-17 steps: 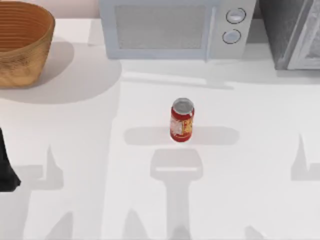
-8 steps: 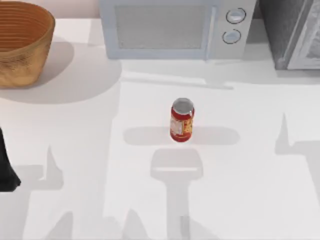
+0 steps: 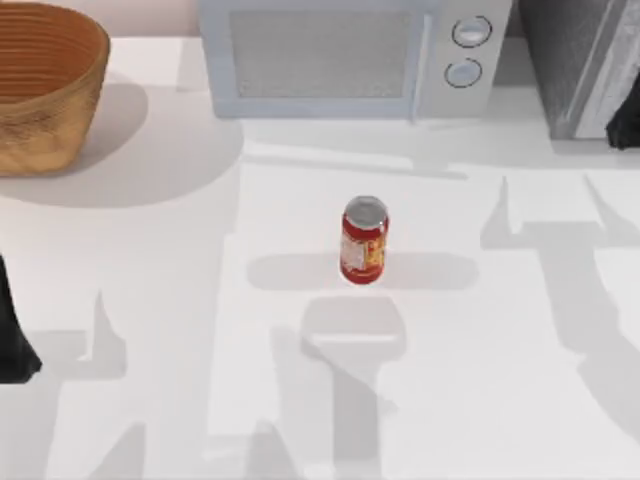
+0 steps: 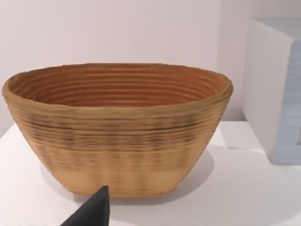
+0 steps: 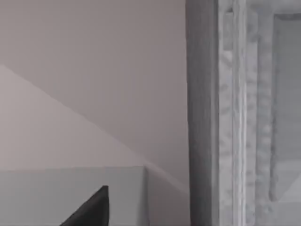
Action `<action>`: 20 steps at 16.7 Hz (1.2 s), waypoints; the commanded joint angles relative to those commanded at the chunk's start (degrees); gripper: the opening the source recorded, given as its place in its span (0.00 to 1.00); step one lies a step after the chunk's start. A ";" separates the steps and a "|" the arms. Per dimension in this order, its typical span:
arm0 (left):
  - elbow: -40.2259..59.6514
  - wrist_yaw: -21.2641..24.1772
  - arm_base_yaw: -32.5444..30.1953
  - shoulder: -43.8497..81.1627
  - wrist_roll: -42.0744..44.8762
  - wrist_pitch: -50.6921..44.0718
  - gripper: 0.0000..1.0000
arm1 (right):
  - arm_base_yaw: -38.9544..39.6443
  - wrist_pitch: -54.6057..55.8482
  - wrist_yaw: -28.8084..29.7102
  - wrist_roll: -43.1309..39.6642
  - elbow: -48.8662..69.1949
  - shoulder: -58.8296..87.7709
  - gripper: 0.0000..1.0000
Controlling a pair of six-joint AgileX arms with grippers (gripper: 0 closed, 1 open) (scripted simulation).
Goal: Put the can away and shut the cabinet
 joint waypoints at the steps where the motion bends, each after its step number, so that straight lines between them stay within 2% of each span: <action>1: 0.00 0.00 0.00 0.00 0.00 0.00 1.00 | 1.70 2.60 1.78 0.11 1.26 4.37 1.00; 13: 0.00 0.00 0.00 0.00 0.00 0.00 1.00 | 21.28 31.93 22.51 1.59 15.13 54.88 1.00; 20: 0.00 0.00 0.00 0.00 0.00 0.00 1.00 | 29.51 44.03 31.60 2.34 20.68 76.45 1.00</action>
